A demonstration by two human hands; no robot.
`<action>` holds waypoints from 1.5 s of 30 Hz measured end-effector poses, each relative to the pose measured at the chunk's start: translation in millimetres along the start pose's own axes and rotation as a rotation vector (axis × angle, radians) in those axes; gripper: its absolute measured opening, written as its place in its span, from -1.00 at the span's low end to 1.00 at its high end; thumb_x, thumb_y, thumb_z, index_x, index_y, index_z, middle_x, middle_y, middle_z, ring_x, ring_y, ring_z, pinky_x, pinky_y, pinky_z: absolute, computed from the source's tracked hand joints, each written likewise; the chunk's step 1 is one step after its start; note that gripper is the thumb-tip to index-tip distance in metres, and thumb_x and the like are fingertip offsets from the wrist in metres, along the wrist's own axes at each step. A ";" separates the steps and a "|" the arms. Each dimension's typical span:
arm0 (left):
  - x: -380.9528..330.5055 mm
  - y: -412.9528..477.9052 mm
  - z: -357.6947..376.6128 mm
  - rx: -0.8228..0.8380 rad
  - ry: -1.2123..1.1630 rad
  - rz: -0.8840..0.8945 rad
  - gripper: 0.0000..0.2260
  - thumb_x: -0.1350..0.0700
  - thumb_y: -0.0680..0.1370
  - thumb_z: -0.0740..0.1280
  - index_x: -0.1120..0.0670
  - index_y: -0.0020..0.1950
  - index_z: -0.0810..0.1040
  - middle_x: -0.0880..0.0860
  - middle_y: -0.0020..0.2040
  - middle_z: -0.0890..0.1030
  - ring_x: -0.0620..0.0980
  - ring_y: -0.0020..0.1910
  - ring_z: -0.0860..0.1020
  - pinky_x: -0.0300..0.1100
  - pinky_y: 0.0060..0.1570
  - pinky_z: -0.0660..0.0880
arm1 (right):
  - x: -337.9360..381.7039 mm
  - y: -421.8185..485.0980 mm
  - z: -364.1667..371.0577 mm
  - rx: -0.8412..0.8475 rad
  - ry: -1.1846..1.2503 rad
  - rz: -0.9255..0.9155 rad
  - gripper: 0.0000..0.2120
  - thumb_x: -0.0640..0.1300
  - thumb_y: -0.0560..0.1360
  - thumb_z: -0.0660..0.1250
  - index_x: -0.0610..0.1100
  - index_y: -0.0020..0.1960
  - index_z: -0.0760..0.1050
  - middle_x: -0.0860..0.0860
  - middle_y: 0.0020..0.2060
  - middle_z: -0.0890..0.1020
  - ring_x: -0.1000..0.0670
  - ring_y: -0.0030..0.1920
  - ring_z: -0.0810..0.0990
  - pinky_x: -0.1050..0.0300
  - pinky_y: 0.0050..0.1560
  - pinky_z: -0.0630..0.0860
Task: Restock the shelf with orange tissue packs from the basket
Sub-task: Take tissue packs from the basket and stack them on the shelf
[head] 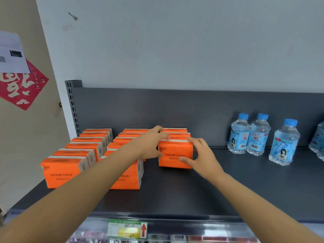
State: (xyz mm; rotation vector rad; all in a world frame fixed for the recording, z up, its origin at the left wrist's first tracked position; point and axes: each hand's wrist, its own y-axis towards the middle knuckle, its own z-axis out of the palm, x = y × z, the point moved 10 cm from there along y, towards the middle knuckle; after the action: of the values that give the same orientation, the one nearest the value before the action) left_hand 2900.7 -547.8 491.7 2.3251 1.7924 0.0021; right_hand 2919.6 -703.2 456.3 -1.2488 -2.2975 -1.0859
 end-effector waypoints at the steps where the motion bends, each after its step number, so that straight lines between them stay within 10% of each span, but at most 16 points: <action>1: -0.8 1.0 3.9 0.007 0.019 0.005 -0.33 0.05 0.42 0.49 -0.07 0.47 0.28 0.05 0.49 0.19 0.07 0.37 0.35 0.01 0.31 0.39 | -2.7 -0.9 1.9 -0.014 -0.039 0.023 -0.26 0.08 0.35 0.51 0.02 0.43 0.27 0.10 0.31 0.32 0.04 0.22 0.46 0.08 0.26 0.44; 11: -12.6 12.7 20.7 0.086 0.126 0.017 -0.37 0.08 0.51 0.40 -0.02 0.53 0.21 0.04 0.47 0.36 0.05 0.42 0.34 -0.01 0.37 0.33 | -10.5 11.2 31.6 0.130 -0.042 0.123 0.11 0.00 0.35 0.53 0.01 0.56 -0.24 0.00 0.57 -0.07 -0.02 0.52 0.12 0.05 0.41 0.24; 30: -19.2 6.5 22.5 0.049 0.263 -0.046 -0.36 -0.08 0.50 0.34 -0.05 0.53 0.16 0.05 0.46 0.35 0.07 0.41 0.34 0.05 0.36 0.24 | -2.8 14.3 25.2 0.213 -0.519 0.205 0.01 0.36 0.32 0.37 -0.02 0.54 -0.06 -0.06 0.56 -0.02 -0.17 0.51 0.11 -0.22 0.34 0.32; 36: -14.2 -7.5 29.3 0.090 0.183 -0.035 -0.13 -0.28 0.46 0.30 0.00 0.58 -0.10 0.05 0.59 -0.12 0.01 0.57 -0.12 0.09 0.51 -0.13 | -3.4 -6.2 15.0 0.156 -0.586 0.162 0.14 0.43 0.27 0.34 0.14 0.51 -0.35 -0.10 0.56 -0.14 -0.15 0.55 -0.08 -0.36 0.43 -0.03; 45: -34.4 -50.9 7.5 -0.016 0.138 0.033 -0.25 -0.40 0.52 0.00 -0.07 0.57 -0.14 0.00 0.58 -0.23 0.00 0.55 -0.23 0.09 0.48 -0.22 | 25.2 -74.1 -38.8 -0.108 -0.664 0.242 -0.14 0.49 0.42 -0.04 0.10 0.55 -0.24 -0.09 0.57 -0.09 -0.13 0.55 -0.17 -0.28 0.47 -0.14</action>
State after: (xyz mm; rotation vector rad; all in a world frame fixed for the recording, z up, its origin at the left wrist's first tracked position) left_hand 2843.9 -569.6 480.4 2.3966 1.8080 0.1859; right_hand 2841.5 -742.0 461.7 -2.1224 -2.4401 -0.7944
